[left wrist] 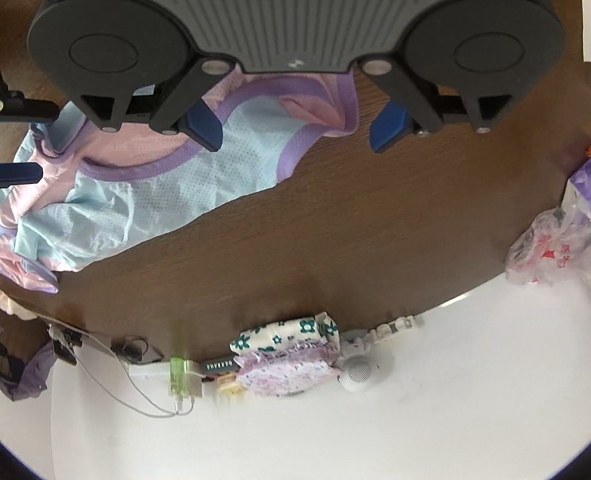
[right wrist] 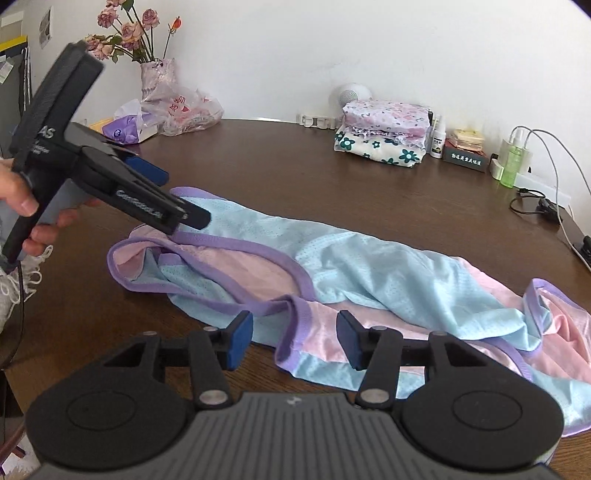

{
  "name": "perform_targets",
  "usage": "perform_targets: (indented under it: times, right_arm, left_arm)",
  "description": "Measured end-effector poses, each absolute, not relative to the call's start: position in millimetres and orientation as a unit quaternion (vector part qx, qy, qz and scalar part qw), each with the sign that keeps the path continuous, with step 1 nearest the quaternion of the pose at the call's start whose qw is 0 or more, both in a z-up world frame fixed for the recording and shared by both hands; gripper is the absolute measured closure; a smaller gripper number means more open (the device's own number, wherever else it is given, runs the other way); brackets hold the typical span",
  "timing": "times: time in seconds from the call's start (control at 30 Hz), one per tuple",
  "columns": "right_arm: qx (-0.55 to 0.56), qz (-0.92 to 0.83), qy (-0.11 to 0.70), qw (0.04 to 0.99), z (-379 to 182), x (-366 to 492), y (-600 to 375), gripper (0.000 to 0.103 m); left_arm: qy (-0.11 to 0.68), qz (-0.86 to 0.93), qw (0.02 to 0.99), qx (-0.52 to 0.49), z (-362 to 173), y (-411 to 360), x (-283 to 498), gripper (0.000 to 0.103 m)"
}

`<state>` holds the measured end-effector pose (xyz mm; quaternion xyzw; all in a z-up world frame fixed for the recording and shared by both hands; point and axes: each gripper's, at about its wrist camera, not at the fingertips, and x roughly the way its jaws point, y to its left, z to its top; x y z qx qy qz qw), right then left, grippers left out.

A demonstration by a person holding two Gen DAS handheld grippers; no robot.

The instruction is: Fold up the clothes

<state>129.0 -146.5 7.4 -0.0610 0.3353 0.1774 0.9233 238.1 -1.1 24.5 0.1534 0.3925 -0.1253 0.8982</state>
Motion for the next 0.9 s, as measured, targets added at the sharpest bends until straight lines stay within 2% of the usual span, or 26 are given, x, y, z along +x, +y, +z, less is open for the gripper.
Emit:
perform_targets:
  times: [0.03,0.07,0.1,0.13,0.43,0.57,0.67,0.7,0.77,0.8,0.87,0.9]
  right_arm:
    - [-0.062,0.174,0.34,0.922,4.9,130.8,-145.2,0.062]
    - [-0.064,0.171,0.345,0.921,2.5,132.4,-144.2,0.07]
    - [-0.065,0.167,0.35,0.92,0.2,133.9,-143.2,0.091]
    - [-0.062,0.167,0.351,0.919,-0.2,131.9,-148.6,0.099]
    - [-0.1,0.121,0.356,0.921,9.5,119.2,-220.3,0.1]
    - [-0.088,0.117,0.363,0.92,11.9,136.2,-240.8,0.099]
    - [-0.08,0.118,0.366,0.92,10.3,145.0,-238.0,0.097]
    - [-0.074,0.119,0.369,0.919,9.6,145.9,-236.9,0.093]
    - [-0.065,0.119,0.37,0.919,10.8,139.3,-236.1,0.077]
    - [-0.064,0.119,0.364,0.921,13.2,131.2,-236.4,0.064]
    - [-0.061,0.119,0.351,0.927,19.3,111.5,-237.8,0.061]
    - [-0.058,0.12,0.344,0.929,23.0,100.2,-238.8,0.061]
  left_arm:
    - [0.406,-0.125,0.892,0.153,20.2,-2.6,245.0,0.034]
    - [0.415,-0.126,0.889,0.148,17.1,-1.9,249.9,0.06]
    - [0.418,-0.129,0.889,0.135,17.9,3.9,245.7,0.071]
    - [0.417,-0.133,0.891,0.121,19.9,11.3,238.3,0.097]
    - [0.413,-0.162,0.896,-0.008,38.5,77.5,171.7,0.098]
    - [0.428,-0.192,0.879,-0.092,30.1,97.5,115.9,0.098]
    - [0.437,-0.209,0.865,-0.129,22.7,95.5,87.2,0.097]
    - [0.438,-0.207,0.865,-0.133,21.7,93.9,81.3,0.095]
    - [0.425,-0.196,0.877,-0.113,24.9,89.6,73.4,0.082]
    - [0.418,-0.185,0.884,-0.099,27.7,88.0,71.2,0.077]
    - [0.396,-0.17,0.9,-0.07,36.1,87.5,64.6,0.05]
    - [0.383,-0.163,0.907,-0.056,41.4,88.0,60.6,0.048]
